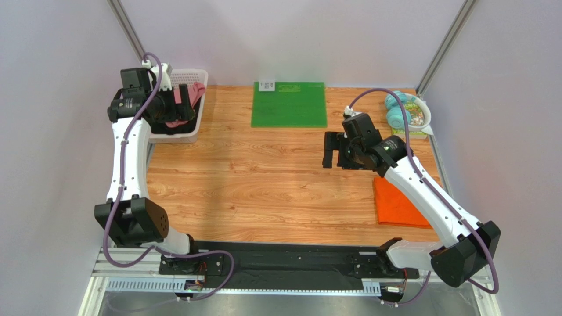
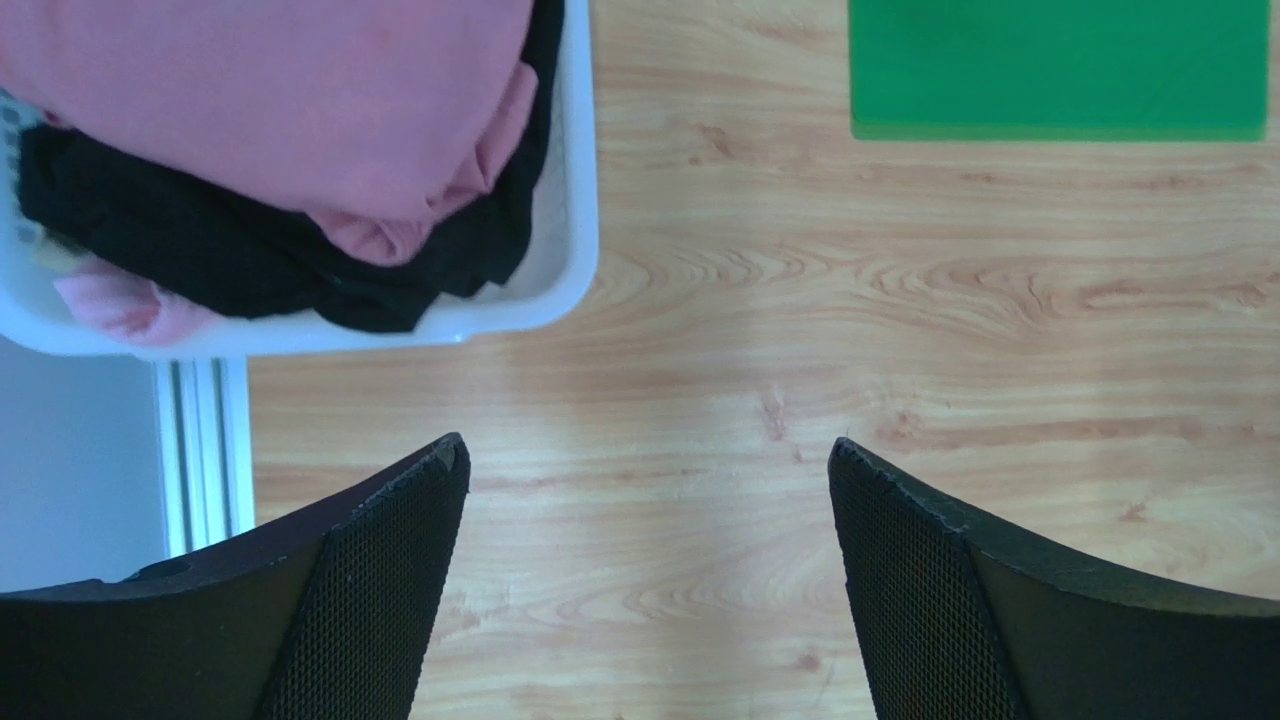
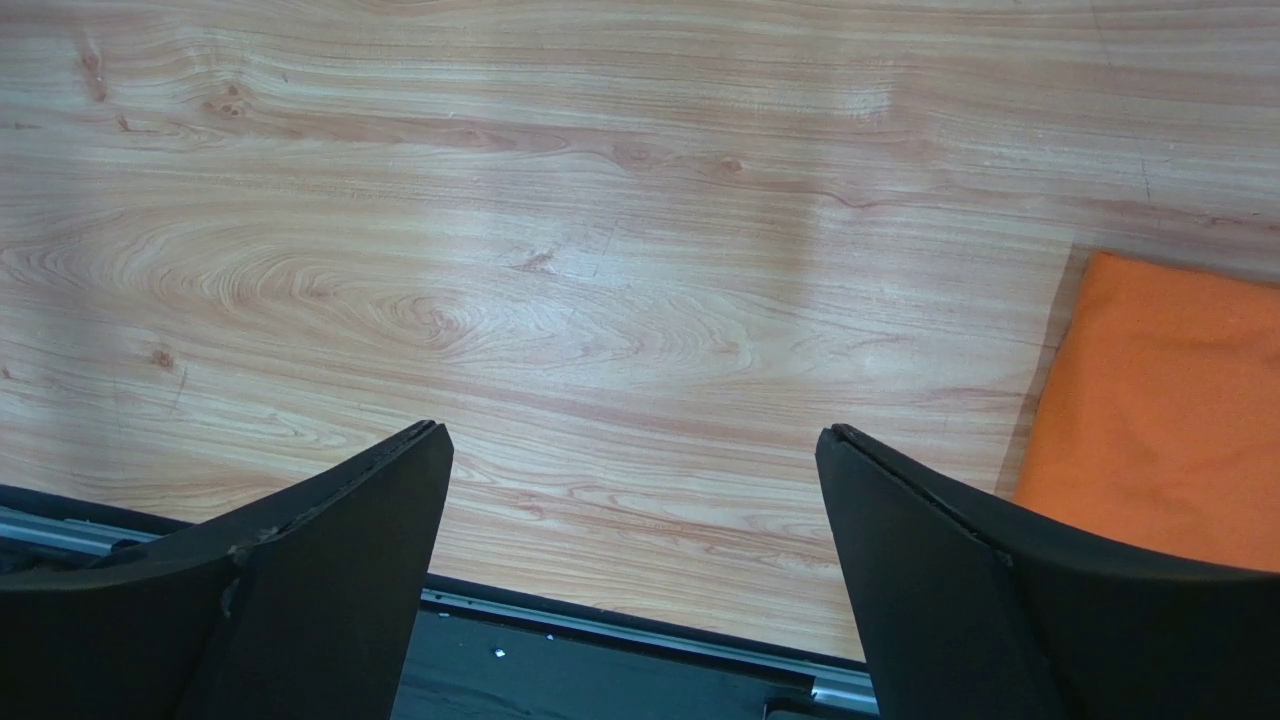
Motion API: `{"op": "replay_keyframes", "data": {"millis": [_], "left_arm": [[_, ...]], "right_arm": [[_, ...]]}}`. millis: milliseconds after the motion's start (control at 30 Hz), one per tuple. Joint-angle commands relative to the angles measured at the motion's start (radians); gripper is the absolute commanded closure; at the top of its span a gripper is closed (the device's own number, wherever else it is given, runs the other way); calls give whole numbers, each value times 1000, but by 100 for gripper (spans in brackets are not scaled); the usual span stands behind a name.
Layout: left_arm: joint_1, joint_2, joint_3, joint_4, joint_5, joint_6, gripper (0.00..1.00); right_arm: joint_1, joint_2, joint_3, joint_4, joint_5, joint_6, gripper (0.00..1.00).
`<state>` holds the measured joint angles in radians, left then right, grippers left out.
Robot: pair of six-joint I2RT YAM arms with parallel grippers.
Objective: Fold and stack the t-shirts
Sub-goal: Grab crumpled tshirt from bin with the left arm
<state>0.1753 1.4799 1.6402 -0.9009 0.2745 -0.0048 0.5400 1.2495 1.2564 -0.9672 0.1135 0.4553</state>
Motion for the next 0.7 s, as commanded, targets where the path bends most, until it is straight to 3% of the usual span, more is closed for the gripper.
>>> {"op": "replay_keyframes", "data": {"millis": [0, 167, 267, 533, 667], "left_arm": [[-42, 121, 105, 16, -59, 40, 5], [-157, 275, 222, 13, -297, 108, 5], [-165, 371, 314, -10, -299, 95, 5], [-151, 649, 688, -124, -377, 72, 2], [-148, 700, 733, -115, -374, 54, 2]], "right_arm": [[-2, -44, -8, 38, 6, -12, 0], [-3, -99, -50, 54, 23, -4, 3], [-2, -136, -84, 68, 18, 8, 9], [-2, -206, -156, 81, -14, 11, 10], [0, -234, -178, 87, -38, 13, 11]]}}
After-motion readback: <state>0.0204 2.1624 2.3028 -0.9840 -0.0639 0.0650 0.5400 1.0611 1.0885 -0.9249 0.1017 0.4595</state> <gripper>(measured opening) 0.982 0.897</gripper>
